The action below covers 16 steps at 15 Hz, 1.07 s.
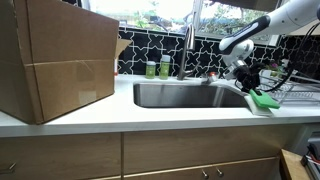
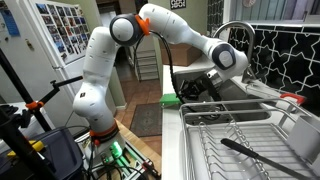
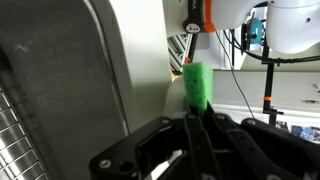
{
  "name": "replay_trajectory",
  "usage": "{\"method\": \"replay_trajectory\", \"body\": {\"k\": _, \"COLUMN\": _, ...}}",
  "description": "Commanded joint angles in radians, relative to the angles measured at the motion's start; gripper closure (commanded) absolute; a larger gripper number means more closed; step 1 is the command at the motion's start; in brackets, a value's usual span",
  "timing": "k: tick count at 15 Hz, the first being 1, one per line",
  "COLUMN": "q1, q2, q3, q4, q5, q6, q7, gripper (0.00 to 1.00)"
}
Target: Place the two sponges in the sponge holder
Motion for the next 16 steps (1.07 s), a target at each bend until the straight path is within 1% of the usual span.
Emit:
{"method": "replay_trajectory", "body": {"k": 1, "q1": -0.026, "q2": -0.037, "q3": 0.003, "q4": 0.021, "q5": 0.001, "q6": -0.07, "q7": 0.013, "gripper": 0.94}}
{"method": "replay_trajectory", "body": {"k": 6, "q1": -0.032, "q2": -0.074, "q3": -0.012, "q4": 0.055, "q5": -0.01, "q6": -0.155, "q7": 0.033, "gripper": 0.94}}
{"method": "replay_trajectory", "body": {"k": 8, "q1": -0.031, "q2": -0.1, "q3": -0.025, "q4": 0.061, "q5": -0.013, "q6": -0.177, "q7": 0.075, "gripper": 0.94}}
{"method": "replay_trajectory", "body": {"k": 9, "q1": -0.033, "q2": -0.108, "q3": -0.04, "q4": 0.077, "q5": 0.001, "q6": -0.211, "q7": 0.14, "gripper": 0.94}}
{"method": "replay_trajectory", "body": {"k": 11, "q1": -0.04, "q2": -0.142, "q3": -0.065, "q4": 0.093, "q5": 0.034, "q6": -0.224, "q7": 0.244, "gripper": 0.94}}
{"method": "replay_trajectory", "body": {"k": 12, "q1": -0.046, "q2": -0.155, "q3": -0.071, "q4": 0.111, "q5": 0.042, "q6": -0.227, "q7": 0.286, "gripper": 0.95}}
{"method": "replay_trajectory", "body": {"k": 13, "q1": -0.051, "q2": -0.181, "q3": -0.075, "q4": 0.096, "q5": 0.044, "q6": -0.202, "q7": 0.329, "gripper": 0.94}}
{"method": "replay_trajectory", "body": {"k": 16, "q1": -0.064, "q2": -0.219, "q3": -0.098, "q4": 0.153, "q5": 0.062, "q6": -0.204, "q7": 0.456, "gripper": 0.94}}
